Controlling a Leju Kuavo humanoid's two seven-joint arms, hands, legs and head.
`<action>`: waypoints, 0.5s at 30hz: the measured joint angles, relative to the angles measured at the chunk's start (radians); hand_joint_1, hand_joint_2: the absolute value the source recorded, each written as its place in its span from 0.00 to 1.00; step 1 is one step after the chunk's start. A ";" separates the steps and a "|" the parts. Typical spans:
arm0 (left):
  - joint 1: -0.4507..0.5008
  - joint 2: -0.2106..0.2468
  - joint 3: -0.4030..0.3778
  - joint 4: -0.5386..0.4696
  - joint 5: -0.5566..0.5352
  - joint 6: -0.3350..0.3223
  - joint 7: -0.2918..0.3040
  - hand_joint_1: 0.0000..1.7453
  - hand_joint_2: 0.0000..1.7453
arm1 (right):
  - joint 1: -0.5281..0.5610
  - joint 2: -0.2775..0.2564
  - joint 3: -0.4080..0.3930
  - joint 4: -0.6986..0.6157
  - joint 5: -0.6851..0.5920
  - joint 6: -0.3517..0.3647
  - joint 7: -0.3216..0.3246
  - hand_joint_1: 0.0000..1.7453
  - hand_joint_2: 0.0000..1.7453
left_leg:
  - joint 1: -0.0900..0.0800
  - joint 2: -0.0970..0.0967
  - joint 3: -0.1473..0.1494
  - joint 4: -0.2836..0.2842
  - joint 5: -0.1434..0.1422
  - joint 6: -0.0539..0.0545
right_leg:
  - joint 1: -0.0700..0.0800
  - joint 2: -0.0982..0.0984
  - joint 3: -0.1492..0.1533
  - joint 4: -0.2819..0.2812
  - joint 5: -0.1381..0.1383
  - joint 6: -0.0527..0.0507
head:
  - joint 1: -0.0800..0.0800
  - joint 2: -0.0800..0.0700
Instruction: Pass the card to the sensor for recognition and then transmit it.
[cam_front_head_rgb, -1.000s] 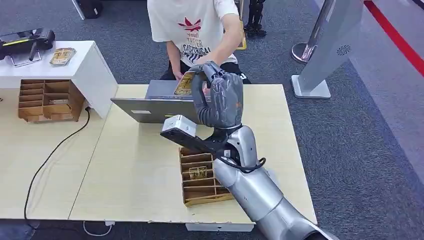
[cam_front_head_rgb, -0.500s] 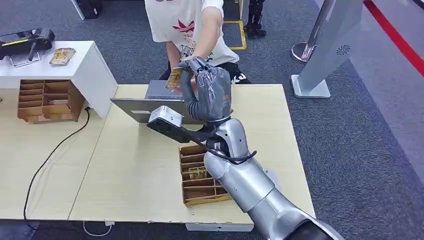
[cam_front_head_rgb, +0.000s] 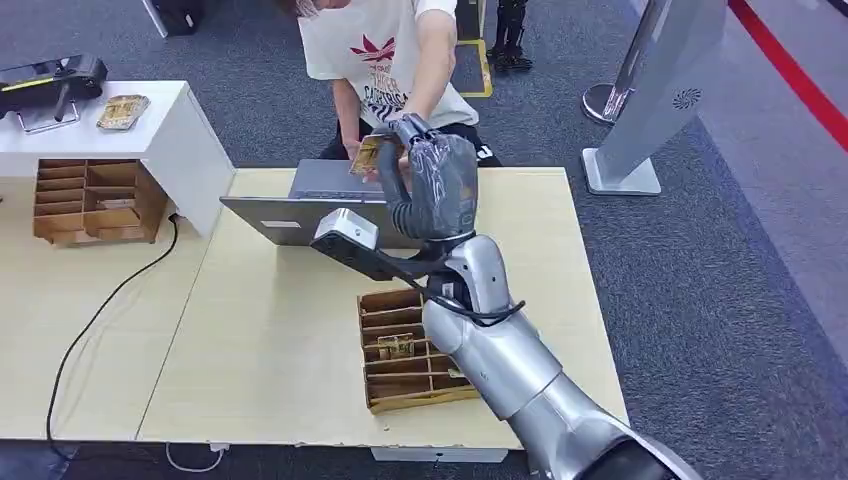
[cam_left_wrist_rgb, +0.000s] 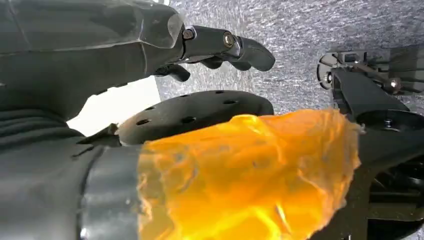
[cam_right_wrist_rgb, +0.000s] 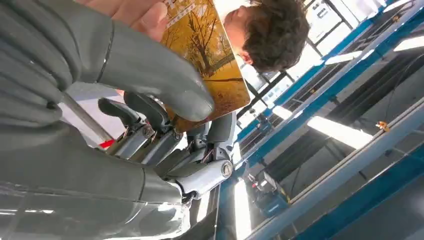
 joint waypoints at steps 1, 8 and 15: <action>-0.001 0.000 0.000 0.000 0.001 0.000 0.000 0.00 0.00 | 0.004 -0.007 -0.001 -0.007 -0.001 0.002 0.000 0.65 1.00 | 0.000 0.000 0.000 0.000 0.000 0.000 | 0.000 0.000 0.000 0.000 0.000 0.000 | 0.000 0.000; -0.002 -0.003 -0.001 0.000 0.002 -0.004 -0.001 0.00 0.00 | 0.019 -0.028 -0.002 -0.027 0.001 0.013 0.003 0.00 1.00 | 0.000 0.000 0.000 0.000 0.000 0.000 | 0.000 0.000 0.000 0.000 0.000 0.000 | 0.000 0.000; -0.002 -0.003 -0.001 0.000 0.002 -0.008 -0.002 0.00 0.00 | 0.042 -0.045 -0.003 -0.036 0.006 0.011 0.014 0.00 1.00 | 0.000 0.000 0.000 0.000 0.000 0.000 | 0.000 0.000 0.000 0.000 0.000 0.000 | 0.000 0.000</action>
